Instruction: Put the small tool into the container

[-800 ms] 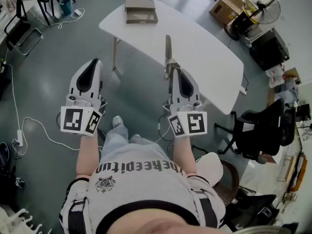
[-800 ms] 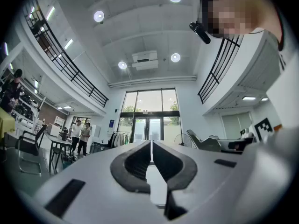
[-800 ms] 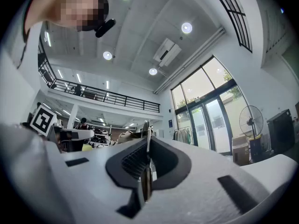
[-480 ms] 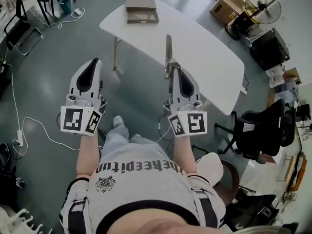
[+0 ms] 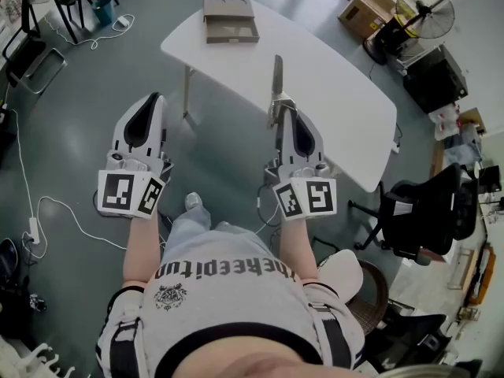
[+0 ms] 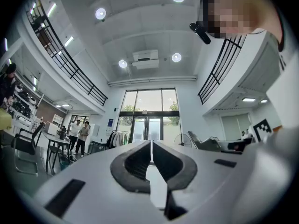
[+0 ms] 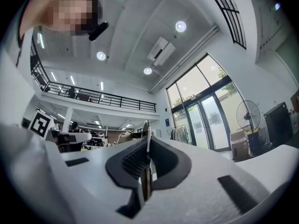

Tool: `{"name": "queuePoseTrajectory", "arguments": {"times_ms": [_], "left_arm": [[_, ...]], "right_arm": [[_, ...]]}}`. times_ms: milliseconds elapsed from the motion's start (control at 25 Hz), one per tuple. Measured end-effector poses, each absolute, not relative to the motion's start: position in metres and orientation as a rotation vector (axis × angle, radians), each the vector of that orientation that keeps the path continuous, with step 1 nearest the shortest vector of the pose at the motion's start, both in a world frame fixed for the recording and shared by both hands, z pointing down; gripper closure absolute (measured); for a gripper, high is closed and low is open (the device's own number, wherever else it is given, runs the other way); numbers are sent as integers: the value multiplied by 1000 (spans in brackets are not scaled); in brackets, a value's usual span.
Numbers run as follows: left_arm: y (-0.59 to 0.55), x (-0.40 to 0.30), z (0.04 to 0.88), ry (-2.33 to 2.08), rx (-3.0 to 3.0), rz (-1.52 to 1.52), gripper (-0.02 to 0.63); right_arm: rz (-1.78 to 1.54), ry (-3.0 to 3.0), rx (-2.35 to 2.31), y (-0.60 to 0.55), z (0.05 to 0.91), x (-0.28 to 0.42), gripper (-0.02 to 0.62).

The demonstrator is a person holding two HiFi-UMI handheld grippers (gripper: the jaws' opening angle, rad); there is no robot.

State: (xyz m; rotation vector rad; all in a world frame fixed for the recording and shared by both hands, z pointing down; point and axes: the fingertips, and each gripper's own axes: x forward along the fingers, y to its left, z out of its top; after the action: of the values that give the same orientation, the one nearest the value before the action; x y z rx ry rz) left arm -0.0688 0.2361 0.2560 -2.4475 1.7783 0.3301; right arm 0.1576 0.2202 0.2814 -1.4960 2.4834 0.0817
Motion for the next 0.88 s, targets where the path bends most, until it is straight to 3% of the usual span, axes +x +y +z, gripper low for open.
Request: {"name": "queuePoseTrajectory", "arguments": {"times_ms": [880], "left_arm": [[129,-119,254,1670,-2516,342,594]], "right_arm": [[92,2429,-1568,129,282,103,592]]}}
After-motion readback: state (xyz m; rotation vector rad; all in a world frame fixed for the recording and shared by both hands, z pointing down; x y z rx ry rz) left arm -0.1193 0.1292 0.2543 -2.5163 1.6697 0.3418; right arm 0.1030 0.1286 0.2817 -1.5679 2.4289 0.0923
